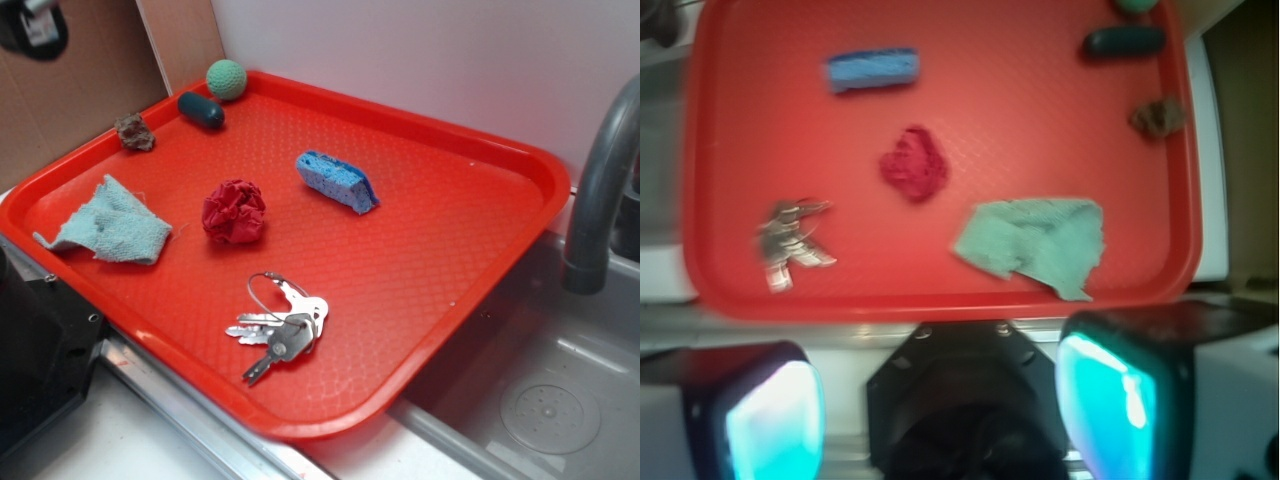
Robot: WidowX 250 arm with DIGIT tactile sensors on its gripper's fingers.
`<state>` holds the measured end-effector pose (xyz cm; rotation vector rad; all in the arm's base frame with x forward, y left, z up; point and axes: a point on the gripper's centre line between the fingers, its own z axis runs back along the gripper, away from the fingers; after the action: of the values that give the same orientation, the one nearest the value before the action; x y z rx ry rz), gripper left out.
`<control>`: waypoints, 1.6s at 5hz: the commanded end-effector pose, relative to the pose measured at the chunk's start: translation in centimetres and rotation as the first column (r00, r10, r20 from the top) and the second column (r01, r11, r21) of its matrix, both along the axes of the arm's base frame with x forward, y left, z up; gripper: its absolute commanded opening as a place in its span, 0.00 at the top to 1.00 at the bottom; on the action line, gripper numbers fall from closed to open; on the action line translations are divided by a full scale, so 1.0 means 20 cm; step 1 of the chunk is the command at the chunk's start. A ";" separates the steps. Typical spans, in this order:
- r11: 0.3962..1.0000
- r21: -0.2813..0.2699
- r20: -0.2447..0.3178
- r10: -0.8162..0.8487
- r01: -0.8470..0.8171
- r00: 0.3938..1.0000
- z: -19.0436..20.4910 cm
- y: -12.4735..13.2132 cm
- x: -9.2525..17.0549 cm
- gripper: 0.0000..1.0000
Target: Grab the rock.
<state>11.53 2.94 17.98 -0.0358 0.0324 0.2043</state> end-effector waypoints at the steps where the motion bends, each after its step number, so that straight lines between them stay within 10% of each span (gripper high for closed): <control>1: 0.907 0.047 0.079 0.414 -0.418 0.907 -0.28 0.38 0.24 0.00; 2: 0.834 0.132 0.157 0.517 -0.537 0.842 -0.34 0.52 0.31 0.00; 4: 0.834 0.132 0.157 0.517 -0.537 0.842 -0.34 0.52 0.31 0.00; 6: 0.733 0.039 0.275 0.645 -0.679 0.713 -0.55 0.66 0.53 0.00; 8: 0.712 0.088 0.285 0.652 -0.697 0.702 -0.58 0.71 0.58 0.00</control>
<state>23.47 16.01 4.34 0.1148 -0.1804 0.9397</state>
